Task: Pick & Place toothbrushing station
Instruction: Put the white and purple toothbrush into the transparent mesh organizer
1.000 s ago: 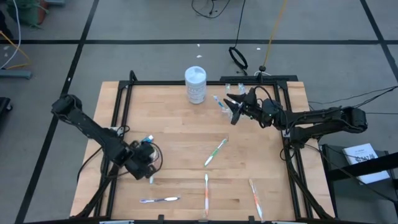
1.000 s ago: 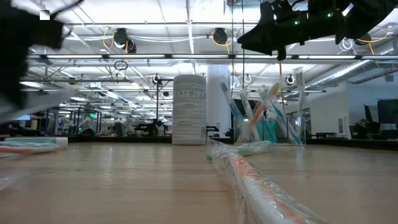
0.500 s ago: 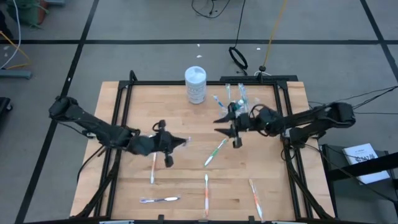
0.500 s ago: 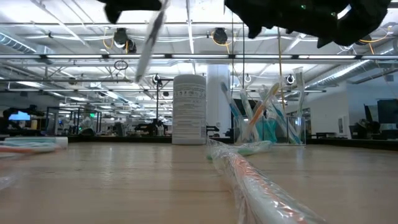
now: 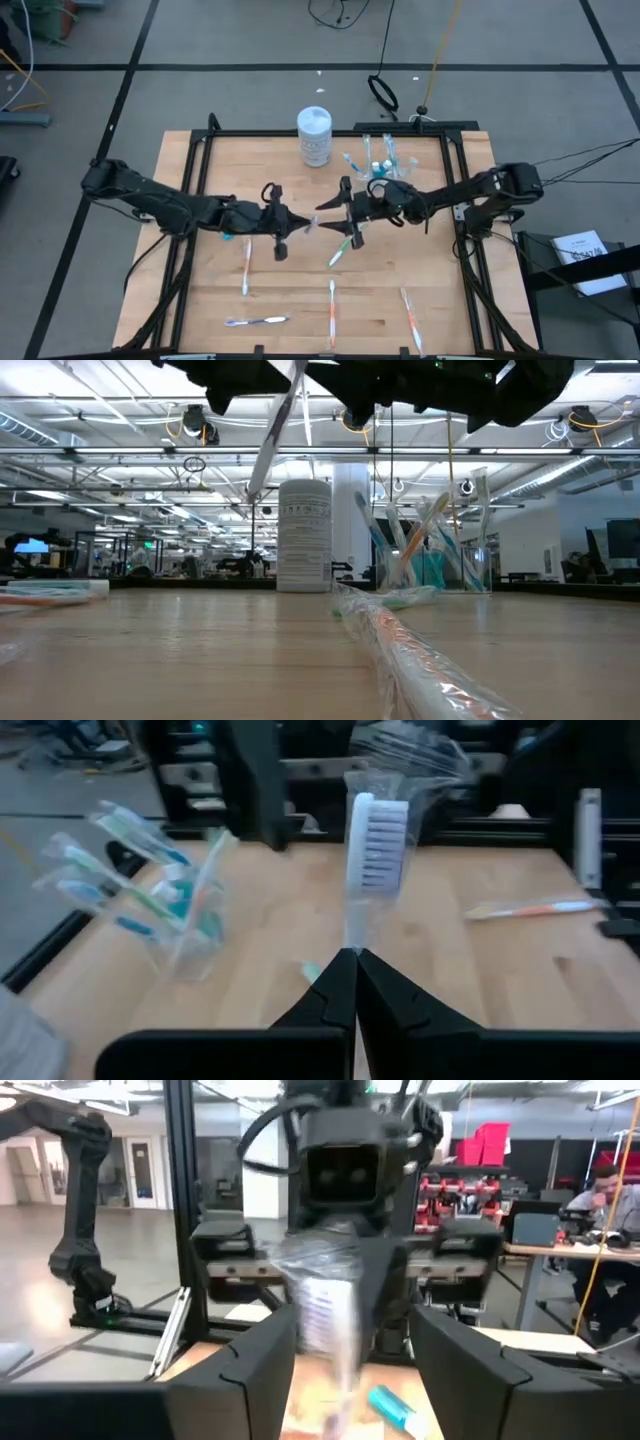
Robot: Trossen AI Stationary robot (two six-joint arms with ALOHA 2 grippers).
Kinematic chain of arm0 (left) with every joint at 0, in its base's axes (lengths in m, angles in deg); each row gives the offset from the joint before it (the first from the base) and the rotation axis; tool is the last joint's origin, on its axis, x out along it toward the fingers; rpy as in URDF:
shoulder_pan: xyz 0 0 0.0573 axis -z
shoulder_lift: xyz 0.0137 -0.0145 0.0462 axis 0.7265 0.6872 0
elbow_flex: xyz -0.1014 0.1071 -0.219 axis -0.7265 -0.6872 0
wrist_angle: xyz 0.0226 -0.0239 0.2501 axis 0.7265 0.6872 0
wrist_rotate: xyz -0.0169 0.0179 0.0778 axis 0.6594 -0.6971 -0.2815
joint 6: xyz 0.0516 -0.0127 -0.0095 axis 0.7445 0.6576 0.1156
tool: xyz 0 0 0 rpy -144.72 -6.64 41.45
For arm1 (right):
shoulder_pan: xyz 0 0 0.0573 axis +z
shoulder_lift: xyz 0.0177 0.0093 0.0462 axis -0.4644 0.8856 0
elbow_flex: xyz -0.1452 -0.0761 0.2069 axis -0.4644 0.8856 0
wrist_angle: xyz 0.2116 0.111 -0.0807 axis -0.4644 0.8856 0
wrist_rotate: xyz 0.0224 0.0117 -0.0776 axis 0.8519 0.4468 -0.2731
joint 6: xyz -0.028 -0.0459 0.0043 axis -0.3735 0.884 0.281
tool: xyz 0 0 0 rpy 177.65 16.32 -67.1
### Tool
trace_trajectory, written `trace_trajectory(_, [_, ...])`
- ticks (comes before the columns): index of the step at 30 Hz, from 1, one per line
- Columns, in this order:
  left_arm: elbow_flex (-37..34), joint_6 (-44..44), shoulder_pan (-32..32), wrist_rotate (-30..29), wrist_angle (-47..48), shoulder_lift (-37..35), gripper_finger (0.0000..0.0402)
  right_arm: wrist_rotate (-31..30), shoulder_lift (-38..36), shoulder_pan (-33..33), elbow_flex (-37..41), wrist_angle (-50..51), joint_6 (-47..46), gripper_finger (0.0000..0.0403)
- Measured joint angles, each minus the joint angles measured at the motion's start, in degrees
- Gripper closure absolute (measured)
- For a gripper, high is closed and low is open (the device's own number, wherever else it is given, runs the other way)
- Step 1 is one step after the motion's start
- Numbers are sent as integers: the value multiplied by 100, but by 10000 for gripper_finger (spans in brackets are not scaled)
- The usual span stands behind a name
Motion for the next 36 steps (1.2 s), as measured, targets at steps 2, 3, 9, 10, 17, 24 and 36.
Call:
trace_trajectory(2, [7,112,-59,-16,-185,70,397,7,127,2,-32,-122,-2,207])
trace_trajectory(3, [9,198,-83,-17,-237,84,399,11,195,4,-63,-172,-2,207])
trace_trajectory(9, [11,454,-199,316,-632,86,397,20,540,4,-225,-161,-21,212])
trace_trajectory(10, [9,465,-211,327,-624,90,399,20,544,4,-227,-161,-12,214])
trace_trajectory(17, [9,471,-246,333,-586,134,396,20,533,2,-236,-341,123,263])
trace_trajectory(24, [9,473,-246,340,-590,134,392,20,531,2,-238,-338,87,315])
trace_trajectory(36, [7,493,-244,331,-596,132,381,24,522,-11,-238,-288,-72,367])
